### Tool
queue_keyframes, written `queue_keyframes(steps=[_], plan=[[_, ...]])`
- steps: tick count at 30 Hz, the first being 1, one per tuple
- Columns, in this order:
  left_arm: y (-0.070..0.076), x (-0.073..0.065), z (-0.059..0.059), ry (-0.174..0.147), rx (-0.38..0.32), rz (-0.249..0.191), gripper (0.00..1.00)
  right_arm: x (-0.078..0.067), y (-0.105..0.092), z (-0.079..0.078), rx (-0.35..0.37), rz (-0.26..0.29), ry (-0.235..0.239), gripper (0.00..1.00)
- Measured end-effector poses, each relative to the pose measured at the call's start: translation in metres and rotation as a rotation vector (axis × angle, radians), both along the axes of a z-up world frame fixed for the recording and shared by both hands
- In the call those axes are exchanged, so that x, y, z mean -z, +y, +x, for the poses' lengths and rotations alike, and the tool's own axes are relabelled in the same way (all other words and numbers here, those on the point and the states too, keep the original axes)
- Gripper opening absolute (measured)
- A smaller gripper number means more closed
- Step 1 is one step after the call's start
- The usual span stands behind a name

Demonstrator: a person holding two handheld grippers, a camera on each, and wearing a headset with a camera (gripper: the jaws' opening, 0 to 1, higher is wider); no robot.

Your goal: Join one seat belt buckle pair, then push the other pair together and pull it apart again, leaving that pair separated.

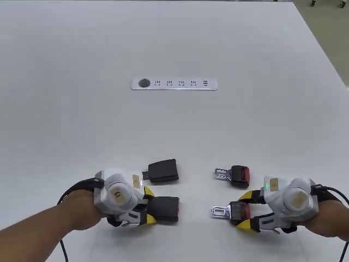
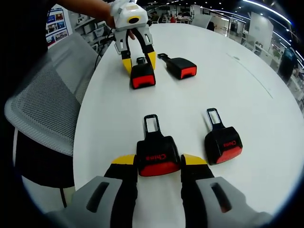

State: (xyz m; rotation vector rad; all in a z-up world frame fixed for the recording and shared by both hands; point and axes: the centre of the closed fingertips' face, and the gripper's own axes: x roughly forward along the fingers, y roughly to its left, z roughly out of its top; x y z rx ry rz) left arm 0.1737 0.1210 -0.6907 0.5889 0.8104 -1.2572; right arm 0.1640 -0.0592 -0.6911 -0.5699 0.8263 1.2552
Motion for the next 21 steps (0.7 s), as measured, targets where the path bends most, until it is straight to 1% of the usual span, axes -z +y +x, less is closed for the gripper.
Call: queue_keyframes(steps=[3, 5, 7, 9, 10, 11, 12, 14, 17, 21], plan=[[0.0, 0.0, 0.0, 0.002, -0.003, 0.001, 0.32, 0.0, 0.004, 0.006, 0.007, -0.005, -0.002, 0.33], [0.0, 0.001, 0.0, 0.003, -0.002, 0.002, 0.32, 0.001, 0.01, 0.007, -0.004, 0.007, -0.001, 0.33], [0.0, 0.001, 0.0, 0.003, -0.002, 0.002, 0.32, 0.002, 0.019, 0.007, -0.01, 0.008, -0.001, 0.33], [0.0, 0.0, 0.0, 0.003, -0.002, 0.004, 0.32, 0.005, 0.025, 0.01, -0.014, 0.005, -0.005, 0.33], [0.0, 0.0, 0.0, 0.001, 0.0, 0.006, 0.32, 0.005, 0.029, 0.01, -0.021, 0.013, 0.0, 0.33], [0.0, 0.0, 0.0, 0.002, 0.0, 0.008, 0.32, 0.004, 0.034, 0.01, -0.026, 0.018, -0.006, 0.33], [0.0, 0.001, 0.0, 0.002, 0.0, 0.009, 0.32, 0.003, 0.035, 0.01, -0.026, 0.017, -0.004, 0.33], [0.0, 0.001, 0.0, 0.002, 0.001, 0.008, 0.32, 0.006, 0.041, 0.01, -0.035, 0.012, -0.006, 0.34], [0.0, 0.001, 0.0, 0.003, -0.001, 0.008, 0.32, 0.009, 0.051, 0.01, -0.04, 0.018, -0.004, 0.34], [0.001, 0.001, 0.0, 0.004, -0.003, 0.011, 0.32, 0.007, 0.064, 0.01, -0.047, 0.031, -0.004, 0.34]])
